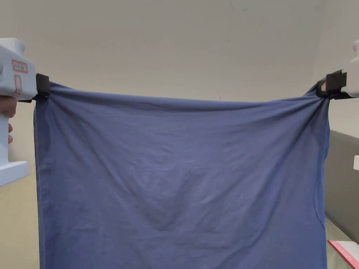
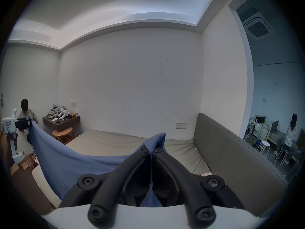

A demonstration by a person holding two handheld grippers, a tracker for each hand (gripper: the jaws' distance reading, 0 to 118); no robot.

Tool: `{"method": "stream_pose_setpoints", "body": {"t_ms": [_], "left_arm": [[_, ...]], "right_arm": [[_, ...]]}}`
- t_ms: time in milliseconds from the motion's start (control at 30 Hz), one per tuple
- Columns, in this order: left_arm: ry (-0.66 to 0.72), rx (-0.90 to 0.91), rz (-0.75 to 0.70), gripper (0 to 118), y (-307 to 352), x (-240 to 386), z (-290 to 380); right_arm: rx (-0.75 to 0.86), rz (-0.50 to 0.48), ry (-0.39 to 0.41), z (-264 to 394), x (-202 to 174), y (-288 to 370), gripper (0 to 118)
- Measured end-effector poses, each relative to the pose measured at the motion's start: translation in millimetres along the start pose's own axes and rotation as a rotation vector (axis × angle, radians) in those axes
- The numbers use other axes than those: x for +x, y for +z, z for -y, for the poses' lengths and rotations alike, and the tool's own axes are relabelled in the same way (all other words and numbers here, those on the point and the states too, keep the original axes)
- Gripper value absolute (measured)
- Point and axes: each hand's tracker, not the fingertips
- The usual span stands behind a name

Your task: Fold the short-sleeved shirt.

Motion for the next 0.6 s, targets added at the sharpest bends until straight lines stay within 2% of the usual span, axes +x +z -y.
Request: {"method": "stream_pose_setpoints", "body": {"t_ms": [133, 200, 433, 600], "left_arm": [[0.052, -0.017, 0.012, 7, -36.0, 2.7, -13.5], [0.06, -0.023, 0.02, 7, -55.4, 6.4, -17.9], [-0.014, -0.04, -0.02, 7, -124.8, 43.7, -24.2], [-0.066, -0.036, -0.027, 7, -181.9, 59.5, -26.6]], "right_arm": [[-0.001, -0.002, -0.019, -10.0, 2.6, -36.0, 1], [-0.014, 0.019, 0.01, -11.4, -7.9, -47.5, 1], [-0.04, 0.032, 0.04, -12.4, -5.3, -118.4, 1], [-0.056, 0.08, 0.08, -2.7, -5.3, -170.0, 2]]}}
